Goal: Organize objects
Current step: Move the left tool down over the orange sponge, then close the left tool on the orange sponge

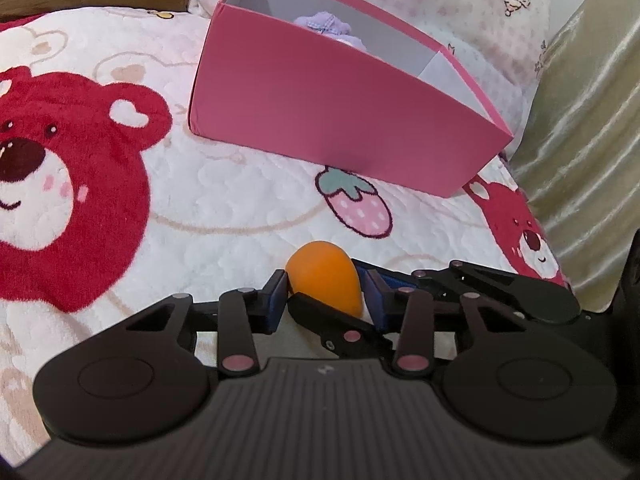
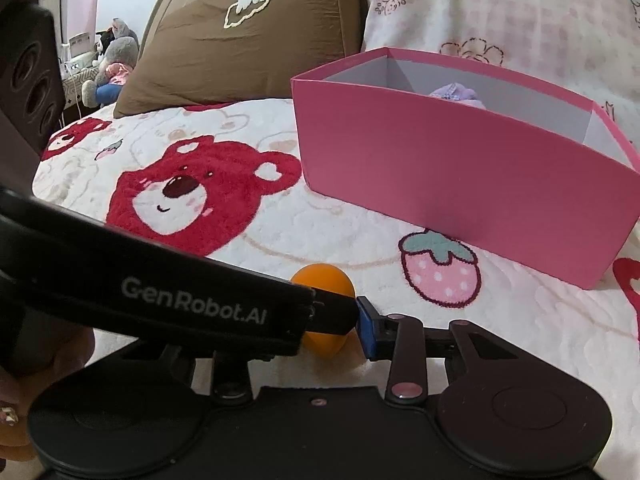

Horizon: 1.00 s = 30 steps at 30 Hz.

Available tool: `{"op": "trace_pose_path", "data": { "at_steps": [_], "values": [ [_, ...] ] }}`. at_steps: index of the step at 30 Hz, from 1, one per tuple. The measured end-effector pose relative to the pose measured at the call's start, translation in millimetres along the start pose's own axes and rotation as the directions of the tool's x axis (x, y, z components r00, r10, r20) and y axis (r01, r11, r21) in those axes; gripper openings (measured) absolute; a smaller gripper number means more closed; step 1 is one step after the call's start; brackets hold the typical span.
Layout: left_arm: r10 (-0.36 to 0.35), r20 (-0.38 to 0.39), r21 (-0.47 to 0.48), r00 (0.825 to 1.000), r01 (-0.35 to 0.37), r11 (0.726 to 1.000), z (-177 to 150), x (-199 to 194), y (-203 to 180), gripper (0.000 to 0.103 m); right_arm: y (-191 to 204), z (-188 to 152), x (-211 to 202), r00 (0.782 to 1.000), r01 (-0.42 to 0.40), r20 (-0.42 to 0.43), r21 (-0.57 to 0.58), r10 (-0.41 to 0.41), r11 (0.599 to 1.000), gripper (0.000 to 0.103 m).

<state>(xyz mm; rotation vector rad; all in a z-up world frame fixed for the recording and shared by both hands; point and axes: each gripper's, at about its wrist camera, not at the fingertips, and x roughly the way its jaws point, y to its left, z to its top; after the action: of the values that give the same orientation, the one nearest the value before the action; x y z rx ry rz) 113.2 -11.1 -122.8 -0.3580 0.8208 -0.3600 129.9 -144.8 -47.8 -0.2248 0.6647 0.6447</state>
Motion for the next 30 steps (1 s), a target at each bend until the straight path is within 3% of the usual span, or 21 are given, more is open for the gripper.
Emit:
{"op": "trace_pose_path", "data": {
  "at_steps": [19,30],
  "values": [
    [-0.047,-0.091,-0.037,0.995,0.044,0.998,10,-15,-13,0.039,2,12,-24,0.995,0.02,-0.102,0.053,-0.015,0.998,0.042],
    [-0.097,-0.1,-0.043,0.99,0.093,0.995,13,-29,-31,0.039,0,22,-50,0.989,0.063,-0.137,0.075,-0.053,0.995,0.042]
  ]
}}
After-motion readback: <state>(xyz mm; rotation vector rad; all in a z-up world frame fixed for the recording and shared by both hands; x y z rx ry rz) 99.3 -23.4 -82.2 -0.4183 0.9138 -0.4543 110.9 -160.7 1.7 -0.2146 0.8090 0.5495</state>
